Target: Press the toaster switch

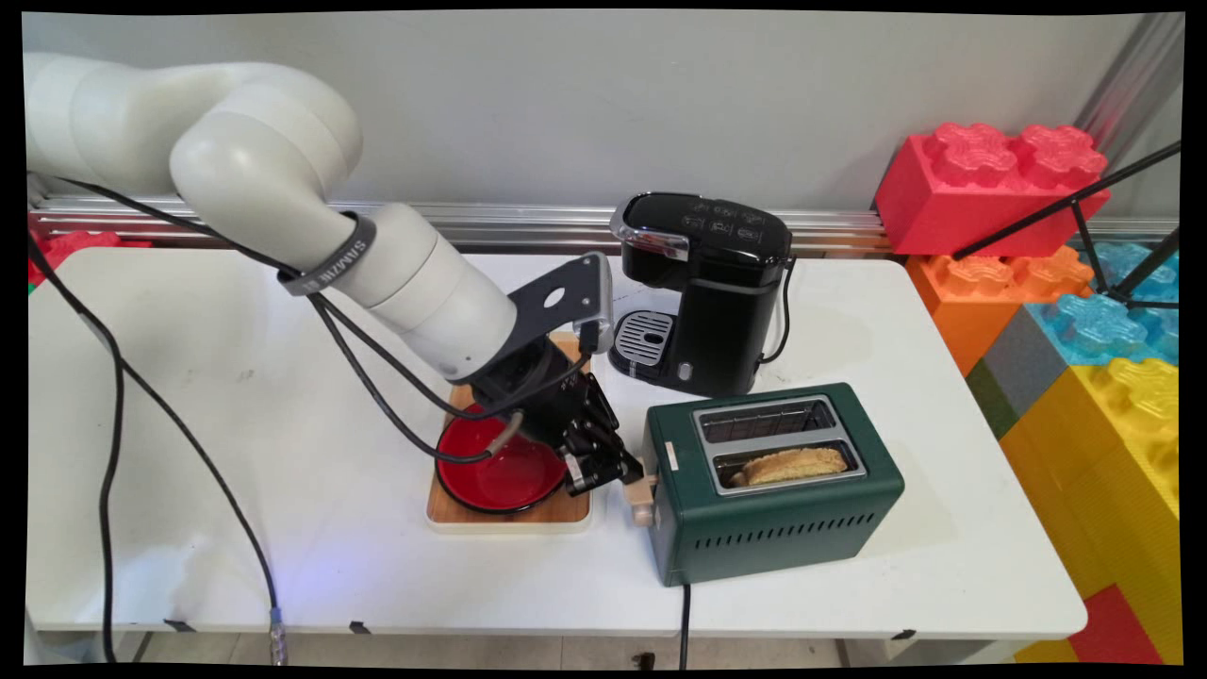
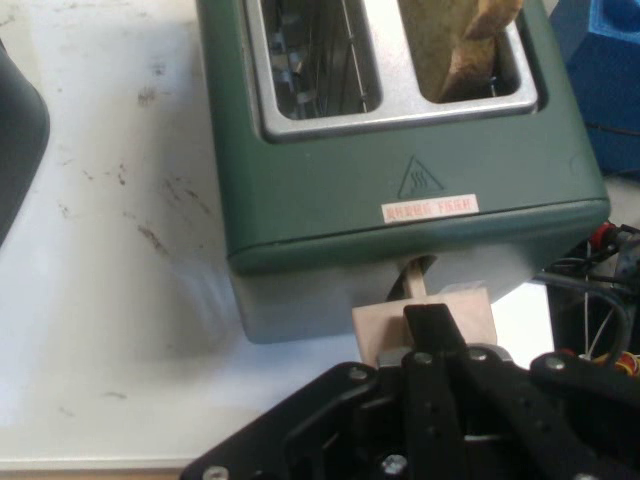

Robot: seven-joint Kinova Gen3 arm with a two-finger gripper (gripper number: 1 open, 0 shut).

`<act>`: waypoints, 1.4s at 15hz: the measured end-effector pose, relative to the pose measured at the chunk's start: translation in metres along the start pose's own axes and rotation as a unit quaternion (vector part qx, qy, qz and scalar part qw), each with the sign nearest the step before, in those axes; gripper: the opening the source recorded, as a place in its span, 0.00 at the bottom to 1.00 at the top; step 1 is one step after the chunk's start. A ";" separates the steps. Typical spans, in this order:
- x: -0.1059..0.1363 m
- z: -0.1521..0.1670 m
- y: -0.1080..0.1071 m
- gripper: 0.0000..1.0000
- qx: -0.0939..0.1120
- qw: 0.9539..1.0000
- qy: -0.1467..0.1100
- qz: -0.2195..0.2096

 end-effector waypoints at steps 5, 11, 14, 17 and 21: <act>-0.005 0.007 0.000 0.00 0.003 1.000 0.002 0.000; -0.010 0.013 0.000 0.00 0.005 1.000 0.003 0.001; -0.012 0.015 0.000 0.00 0.005 1.000 0.004 0.001; -0.013 0.017 0.000 0.00 0.006 1.000 0.004 0.002; -0.015 0.021 0.000 0.00 0.007 1.000 0.005 0.002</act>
